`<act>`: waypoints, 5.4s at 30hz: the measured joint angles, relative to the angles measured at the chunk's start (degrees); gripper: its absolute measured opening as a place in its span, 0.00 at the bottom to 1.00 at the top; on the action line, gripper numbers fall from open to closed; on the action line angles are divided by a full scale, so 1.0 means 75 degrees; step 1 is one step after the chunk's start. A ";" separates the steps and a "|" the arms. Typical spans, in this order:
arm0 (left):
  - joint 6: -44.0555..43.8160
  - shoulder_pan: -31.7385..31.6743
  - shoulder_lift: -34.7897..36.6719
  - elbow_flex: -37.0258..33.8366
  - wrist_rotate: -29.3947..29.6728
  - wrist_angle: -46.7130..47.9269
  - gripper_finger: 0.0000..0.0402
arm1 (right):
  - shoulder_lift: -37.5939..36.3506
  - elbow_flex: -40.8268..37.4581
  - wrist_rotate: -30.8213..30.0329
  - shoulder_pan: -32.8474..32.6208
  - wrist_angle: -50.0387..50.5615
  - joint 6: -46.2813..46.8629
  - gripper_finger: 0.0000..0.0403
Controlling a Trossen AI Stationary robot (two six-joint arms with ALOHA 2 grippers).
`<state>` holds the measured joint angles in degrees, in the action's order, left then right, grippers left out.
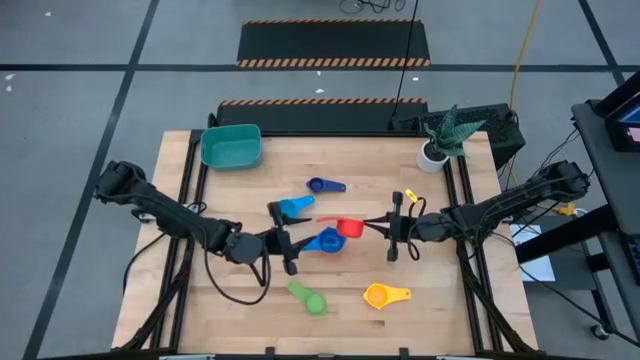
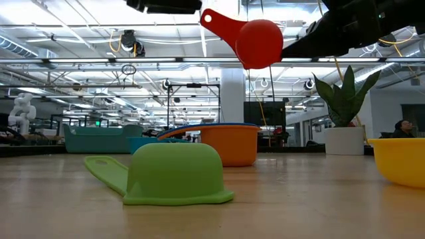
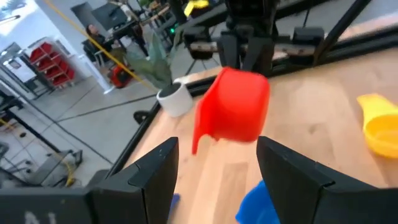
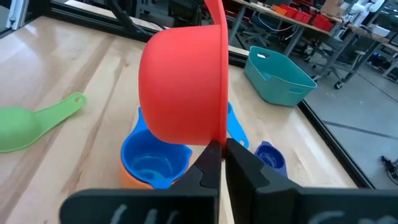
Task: Nest measuring cups in basket
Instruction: Stack the red measuring cup on top of the light blue measuring cup
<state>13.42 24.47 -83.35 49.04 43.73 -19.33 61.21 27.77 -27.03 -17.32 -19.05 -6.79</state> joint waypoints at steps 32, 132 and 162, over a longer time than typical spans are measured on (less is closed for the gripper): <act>0.1158 -0.0778 -0.0481 0.0000 -0.1571 -0.0852 0.03 | 0.0003 0.0000 0.0239 -0.0309 0.0147 0.0414 0.00; 0.6288 -0.0277 -0.1445 -0.0787 -0.1161 -0.0988 0.38 | -0.0219 -0.0482 -0.0396 -0.0906 -0.1542 0.2400 0.19; -0.0715 -0.0132 -0.1221 -0.0778 -0.1629 0.2700 0.62 | -0.0219 -0.0481 -0.0386 -0.1193 -0.1662 0.2416 0.19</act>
<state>8.06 23.48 -92.51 43.20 31.51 0.92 59.57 24.16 -29.92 -26.27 -31.52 11.33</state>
